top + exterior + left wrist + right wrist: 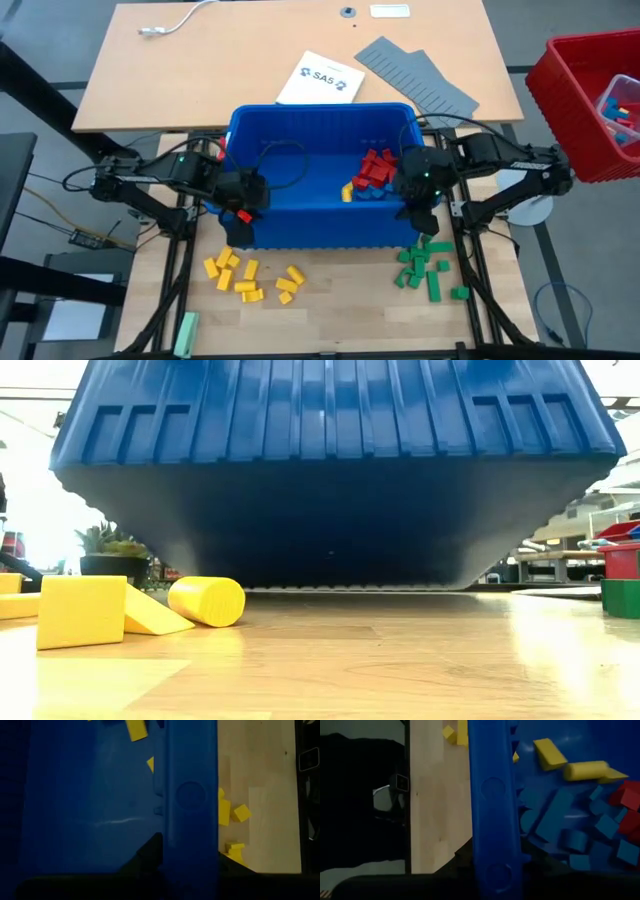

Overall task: Sort blocks
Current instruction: Adjust the blue bin

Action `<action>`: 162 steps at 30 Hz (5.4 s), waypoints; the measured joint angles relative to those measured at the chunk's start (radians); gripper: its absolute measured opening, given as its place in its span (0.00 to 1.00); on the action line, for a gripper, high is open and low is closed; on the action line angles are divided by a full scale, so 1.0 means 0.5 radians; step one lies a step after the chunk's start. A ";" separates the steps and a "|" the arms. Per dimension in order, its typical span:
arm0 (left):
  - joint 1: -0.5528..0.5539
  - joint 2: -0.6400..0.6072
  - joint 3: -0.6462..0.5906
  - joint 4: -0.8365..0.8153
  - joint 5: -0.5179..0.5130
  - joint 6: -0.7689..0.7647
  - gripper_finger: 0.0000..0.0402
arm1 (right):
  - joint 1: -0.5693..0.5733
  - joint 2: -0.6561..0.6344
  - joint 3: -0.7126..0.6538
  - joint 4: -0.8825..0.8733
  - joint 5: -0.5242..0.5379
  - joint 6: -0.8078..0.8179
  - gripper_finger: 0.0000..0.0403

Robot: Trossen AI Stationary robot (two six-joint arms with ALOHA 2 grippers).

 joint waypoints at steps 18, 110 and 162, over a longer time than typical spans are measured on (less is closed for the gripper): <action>0.024 0.000 0.021 -0.018 0.013 0.007 0.19 | -0.024 -0.003 0.004 0.000 -0.012 -0.014 0.19; 0.360 -0.035 0.126 0.169 0.043 0.249 0.20 | -0.407 -0.026 0.172 -0.144 -0.147 -0.351 0.18; 0.066 -0.076 -0.411 1.005 0.106 0.351 0.58 | 0.122 -0.024 -0.208 0.416 0.158 -0.095 0.61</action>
